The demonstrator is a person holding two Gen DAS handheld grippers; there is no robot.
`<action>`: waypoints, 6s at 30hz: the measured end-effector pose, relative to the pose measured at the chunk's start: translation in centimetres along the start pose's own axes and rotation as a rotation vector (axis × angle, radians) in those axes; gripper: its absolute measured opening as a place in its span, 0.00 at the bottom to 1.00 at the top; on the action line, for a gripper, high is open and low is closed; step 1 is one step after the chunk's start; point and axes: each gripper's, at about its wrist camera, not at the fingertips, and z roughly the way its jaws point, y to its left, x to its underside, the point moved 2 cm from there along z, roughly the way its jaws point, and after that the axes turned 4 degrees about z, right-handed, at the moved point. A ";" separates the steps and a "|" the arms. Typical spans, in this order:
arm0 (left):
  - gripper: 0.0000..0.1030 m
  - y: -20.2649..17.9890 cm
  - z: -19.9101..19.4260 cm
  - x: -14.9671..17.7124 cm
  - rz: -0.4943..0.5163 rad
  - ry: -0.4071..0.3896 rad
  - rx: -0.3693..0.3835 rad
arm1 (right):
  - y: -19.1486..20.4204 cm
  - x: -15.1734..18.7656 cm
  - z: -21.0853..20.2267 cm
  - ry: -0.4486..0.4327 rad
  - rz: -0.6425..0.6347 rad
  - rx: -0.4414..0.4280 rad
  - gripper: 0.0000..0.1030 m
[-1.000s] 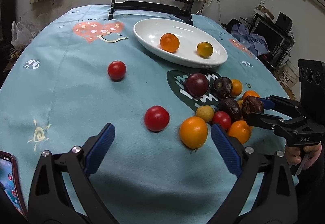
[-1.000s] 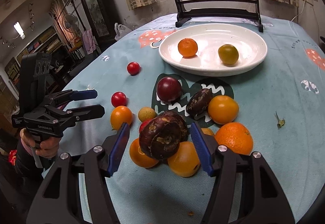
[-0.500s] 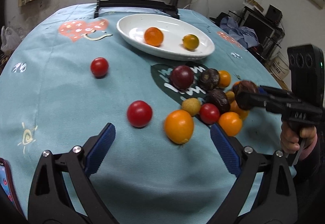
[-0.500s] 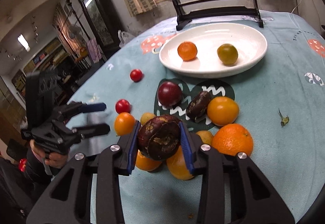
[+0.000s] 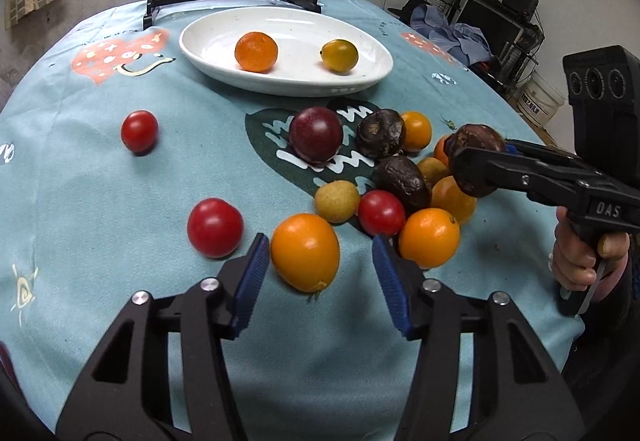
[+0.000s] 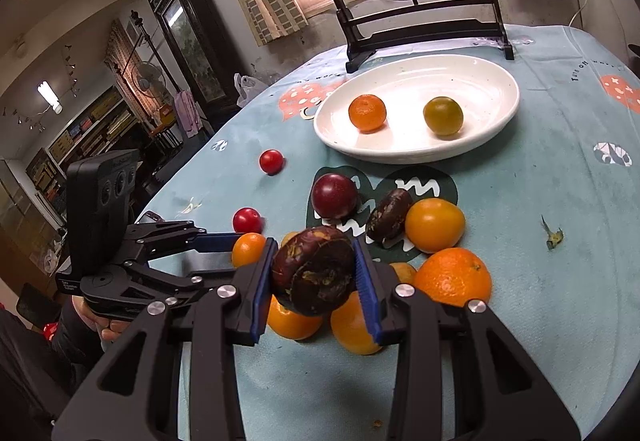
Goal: Organize fruits
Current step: 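Grasp the small orange fruit with the left tool while the right tool holds the mangosteen, then carry the orange fruit with the left tool while the right tool carries the mangosteen to the plate, then open the left tool over the plate while the right tool releases the mangosteen there, then reach the left tool toward a red tomato while the right tool grasps a large mandarin, then grasp the red tomato with the left tool while the right tool holds the mandarin, then carry the tomato with the left tool while the right tool carries the mandarin to the plate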
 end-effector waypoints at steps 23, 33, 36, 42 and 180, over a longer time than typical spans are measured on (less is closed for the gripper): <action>0.34 0.3 -1.6 -1.9 -0.013 -0.058 -0.038 | 0.0 -1.0 -0.9 -0.020 0.014 -0.017 0.37; 0.34 1.0 -2.0 -10.4 -0.056 -0.175 -0.085 | -1.4 -9.0 -0.7 -0.137 -0.003 0.108 0.37; 0.34 2.6 -0.8 -13.9 -0.109 -0.183 -0.105 | -3.5 -11.3 0.7 -0.155 0.025 0.180 0.37; 0.34 6.4 3.5 -19.2 -0.173 -0.128 -0.181 | -8.2 -14.7 4.8 -0.084 0.099 0.256 0.37; 0.30 3.3 -0.1 -13.0 -0.140 -0.139 -0.133 | -6.8 -8.7 0.1 -0.084 0.112 0.267 0.44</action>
